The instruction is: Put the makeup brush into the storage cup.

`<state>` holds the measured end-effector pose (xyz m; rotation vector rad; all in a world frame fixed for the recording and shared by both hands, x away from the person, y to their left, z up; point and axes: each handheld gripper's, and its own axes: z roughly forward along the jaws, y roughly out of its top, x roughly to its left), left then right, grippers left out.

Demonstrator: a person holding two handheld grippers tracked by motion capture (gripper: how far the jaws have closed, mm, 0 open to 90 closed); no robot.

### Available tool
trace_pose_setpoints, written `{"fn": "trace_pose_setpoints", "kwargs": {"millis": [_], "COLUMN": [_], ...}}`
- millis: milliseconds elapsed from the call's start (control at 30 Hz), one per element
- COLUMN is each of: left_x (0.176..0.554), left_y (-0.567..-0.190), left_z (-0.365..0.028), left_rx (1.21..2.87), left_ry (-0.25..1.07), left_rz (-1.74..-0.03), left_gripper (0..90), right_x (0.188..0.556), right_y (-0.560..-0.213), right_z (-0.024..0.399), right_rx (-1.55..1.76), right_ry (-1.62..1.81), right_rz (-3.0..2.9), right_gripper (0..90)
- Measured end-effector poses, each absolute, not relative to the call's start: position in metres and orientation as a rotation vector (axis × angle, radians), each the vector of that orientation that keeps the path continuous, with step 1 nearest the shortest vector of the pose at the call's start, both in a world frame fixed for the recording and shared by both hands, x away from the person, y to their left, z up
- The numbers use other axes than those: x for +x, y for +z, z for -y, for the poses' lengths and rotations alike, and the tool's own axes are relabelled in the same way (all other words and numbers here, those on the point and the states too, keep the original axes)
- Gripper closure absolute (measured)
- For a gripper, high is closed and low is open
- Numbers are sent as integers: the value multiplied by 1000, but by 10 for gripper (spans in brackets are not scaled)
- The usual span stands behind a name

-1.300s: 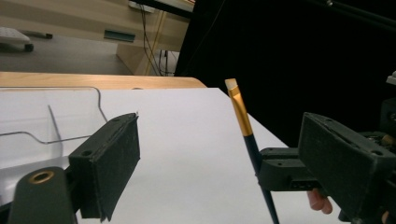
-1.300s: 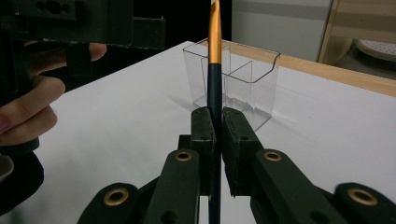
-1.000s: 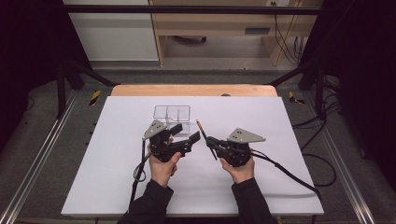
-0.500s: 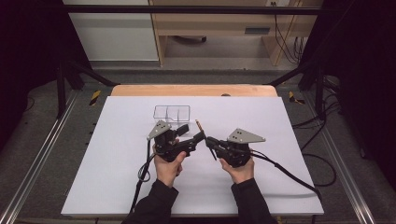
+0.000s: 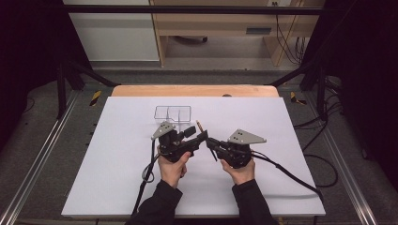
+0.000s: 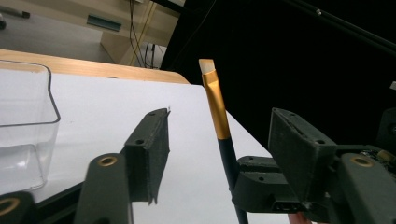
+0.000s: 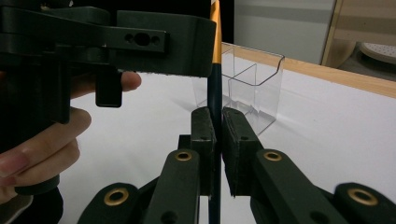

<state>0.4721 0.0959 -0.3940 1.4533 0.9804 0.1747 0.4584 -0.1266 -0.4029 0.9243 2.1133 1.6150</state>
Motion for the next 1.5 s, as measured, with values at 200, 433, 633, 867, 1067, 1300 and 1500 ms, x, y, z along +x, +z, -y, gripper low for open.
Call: {"fn": "trace_pose_setpoints", "kwargs": {"millis": [200,433,633,867,1067,1300,1500], "left_x": [473,472,472,471,471,471,470], "left_y": [-395,-395,-395,-396,-397,-398,-398], "left_z": [-94,-91,-90,-89,-88,-89,-88], "left_rx": [1449,1436,1426,1416,1416,1406,1390], "left_ry": [159,144,134,131,129,121,116], "left_rz": [-990,-991,-998,-1010,-1023,-1035,-1039], "left_gripper": [458,537,595,651,692,740,791], "right_x": [458,458,458,458,458,458,458], "right_y": [-403,-404,-404,-404,-404,-405,-405], "right_z": [127,126,126,125,125,125,125], "right_rx": [924,925,925,924,922,921,919], "right_ry": [1620,1624,1625,1628,1623,1620,1624], "right_rz": [-2110,-2111,-2114,-2114,-2120,-2122,-2121], "right_gripper": [841,841,841,841,841,841,841]}}
